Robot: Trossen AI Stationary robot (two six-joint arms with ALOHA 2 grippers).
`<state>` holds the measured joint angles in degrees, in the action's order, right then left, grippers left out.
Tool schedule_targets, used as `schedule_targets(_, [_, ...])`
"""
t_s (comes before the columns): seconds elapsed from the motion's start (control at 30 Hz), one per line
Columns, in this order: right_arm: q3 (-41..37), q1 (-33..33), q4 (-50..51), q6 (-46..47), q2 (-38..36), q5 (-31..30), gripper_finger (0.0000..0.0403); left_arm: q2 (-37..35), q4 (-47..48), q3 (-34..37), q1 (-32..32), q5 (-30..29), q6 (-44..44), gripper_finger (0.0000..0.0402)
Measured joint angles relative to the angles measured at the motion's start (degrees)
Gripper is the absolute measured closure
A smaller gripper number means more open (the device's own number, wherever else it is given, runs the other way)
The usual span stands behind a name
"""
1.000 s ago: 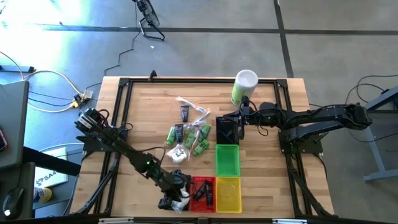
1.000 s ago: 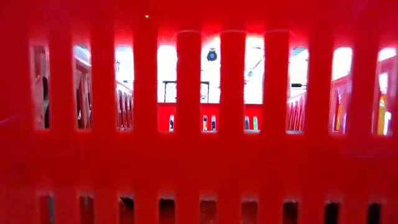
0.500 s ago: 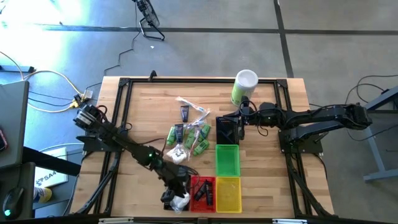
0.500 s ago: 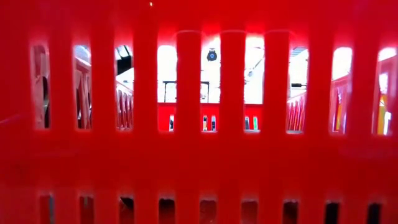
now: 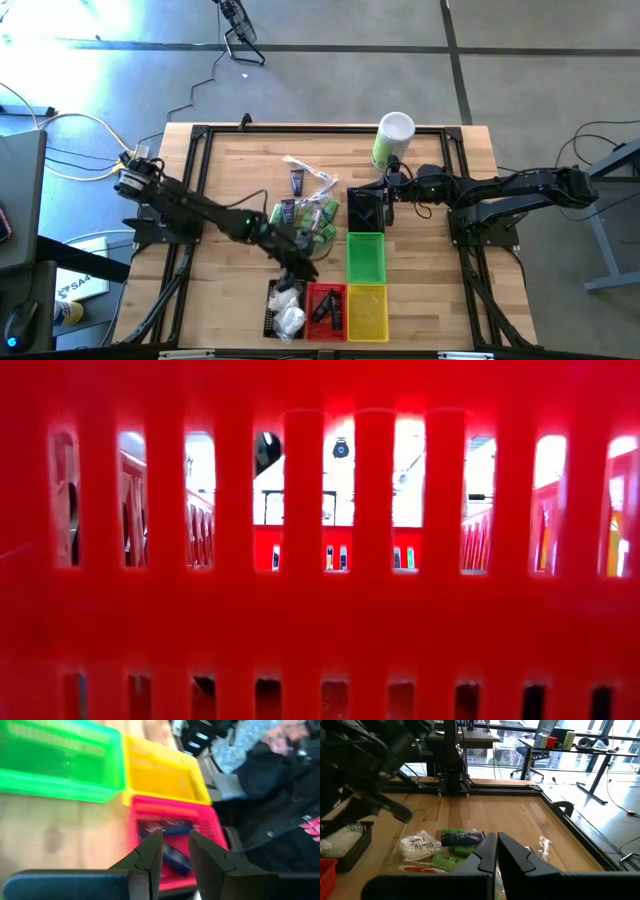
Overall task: Pick & Place Travel size toiletries
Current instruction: Put the blue shave cream into the red bin
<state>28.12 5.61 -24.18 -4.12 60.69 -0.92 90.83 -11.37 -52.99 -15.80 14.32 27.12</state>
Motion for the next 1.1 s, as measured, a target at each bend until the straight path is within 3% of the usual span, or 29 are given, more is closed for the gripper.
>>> schedule_targets(0.17, [0.0, 0.0, 0.0, 0.0, 0.0, -0.25, 0.0395, 0.0, -1.66, 0.0, 5.3, -0.83, -2.35, 0.0309])
schedule_targets(0.43, [0.0, 0.0, 0.0, -0.2, 0.0, -0.34, 0.0395, 0.04, -1.23, 0.02, 13.06, -7.59, -3.53, 0.0309])
schedule_targets(0.7, [0.01, 0.02, -0.02, -3.41, 0.0, -0.48, 0.0395, 0.07, 5.46, 0.02, 19.11, -8.26, -3.56, 0.0309])
schedule_targets(0.93, [0.0, 1.32, -0.57, -5.16, 0.0, -0.67, 0.0395, 0.07, 8.75, 0.02, 23.06, -13.33, -14.02, 0.0309])
schedule_targets(1.1, [0.0, 3.27, -0.55, -5.16, 0.0, -0.65, 0.0395, 0.07, 8.02, 0.02, 25.11, -18.39, -15.5, 0.0309])
